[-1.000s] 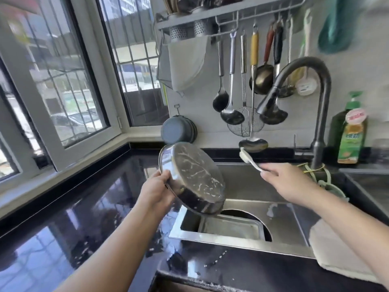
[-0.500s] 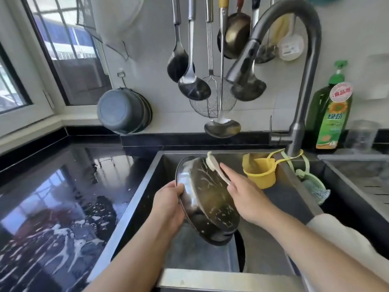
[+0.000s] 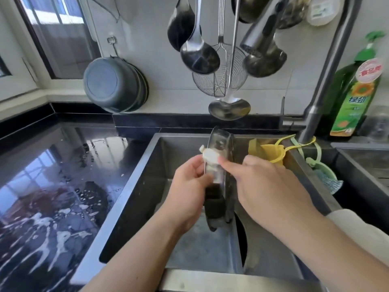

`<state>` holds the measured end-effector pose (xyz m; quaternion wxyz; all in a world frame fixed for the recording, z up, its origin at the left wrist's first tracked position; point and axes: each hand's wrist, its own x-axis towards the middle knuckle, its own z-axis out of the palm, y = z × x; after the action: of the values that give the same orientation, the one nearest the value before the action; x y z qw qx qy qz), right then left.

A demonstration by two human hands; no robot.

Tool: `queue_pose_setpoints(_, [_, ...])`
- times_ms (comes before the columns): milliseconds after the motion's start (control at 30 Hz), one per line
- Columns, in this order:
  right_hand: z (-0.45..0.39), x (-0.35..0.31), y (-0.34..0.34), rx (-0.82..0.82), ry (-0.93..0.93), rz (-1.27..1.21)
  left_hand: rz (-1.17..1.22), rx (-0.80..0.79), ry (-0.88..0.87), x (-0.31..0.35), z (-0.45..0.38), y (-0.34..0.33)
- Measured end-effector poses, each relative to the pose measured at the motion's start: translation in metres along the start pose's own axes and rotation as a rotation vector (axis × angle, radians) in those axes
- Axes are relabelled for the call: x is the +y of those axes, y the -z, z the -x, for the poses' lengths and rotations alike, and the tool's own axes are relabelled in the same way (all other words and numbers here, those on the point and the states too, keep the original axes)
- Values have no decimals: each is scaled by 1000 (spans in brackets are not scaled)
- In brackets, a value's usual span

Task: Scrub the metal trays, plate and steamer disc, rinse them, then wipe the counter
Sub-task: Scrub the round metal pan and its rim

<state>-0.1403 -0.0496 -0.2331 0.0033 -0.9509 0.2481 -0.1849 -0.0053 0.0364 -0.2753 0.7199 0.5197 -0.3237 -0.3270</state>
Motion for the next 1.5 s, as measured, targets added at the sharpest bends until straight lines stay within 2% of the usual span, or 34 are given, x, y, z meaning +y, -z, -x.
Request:
queue_pose_setpoints(67, [-6, 2, 1, 61, -70, 42, -44, -4, -34, -3, 1, -7])
queue_pose_setpoints(133, [-7, 1, -1, 49, -89, -16, -34, 10, -43, -7, 1, -10])
queue_pose_setpoints(233, [8, -14, -4, -52, -44, -161, 65, 59, -10, -8, 1, -8])
queue_pose_setpoints(300, [7, -16, -8, -30, -22, -211, 104, 75, 5, -7, 0, -7])
queue_pose_setpoints(400, [-15, -5, -11, 44, -75, -137, 96, 37, 18, -8, 2, -13])
queue_pose_setpoints(567, [13, -12, -5, -72, -33, -253, 157, 86, 42, -8, 0, -12])
queue_pose_setpoints(633, [9, -6, -8, -34, -31, -236, 188, 109, 45, -7, -2, -10])
queue_pose_setpoints(733, [-5, 1, -11, 10, -95, -129, 113, 95, 63, -9, -2, -9])
queue_pose_setpoints(833, [10, -10, -10, -74, -37, -223, -8, 75, 106, -9, -1, -7])
queue_pose_setpoints(1000, [-1, 6, -17, -57, -97, -170, -11, 57, 216, -6, 2, -9])
queue_pose_setpoints(1100, [8, 2, -20, -114, -42, -258, 134, 45, 251, -2, 2, -7])
queue_pose_setpoints(1200, [6, 7, -23, -85, -54, -294, 449, 42, 297, 2, 1, -4])
queue_pose_setpoints(1300, [2, 0, -31, -103, -33, -300, 696, 196, 389, 1, -1, 0])
queue_pose_setpoints(1367, [5, -4, -34, -121, -39, -290, 707, 306, 410, -2, -4, 2])
queue_pose_setpoints(1500, [-5, 21, -34, -181, -293, -167, 645, 381, 378, -6, -10, 4])
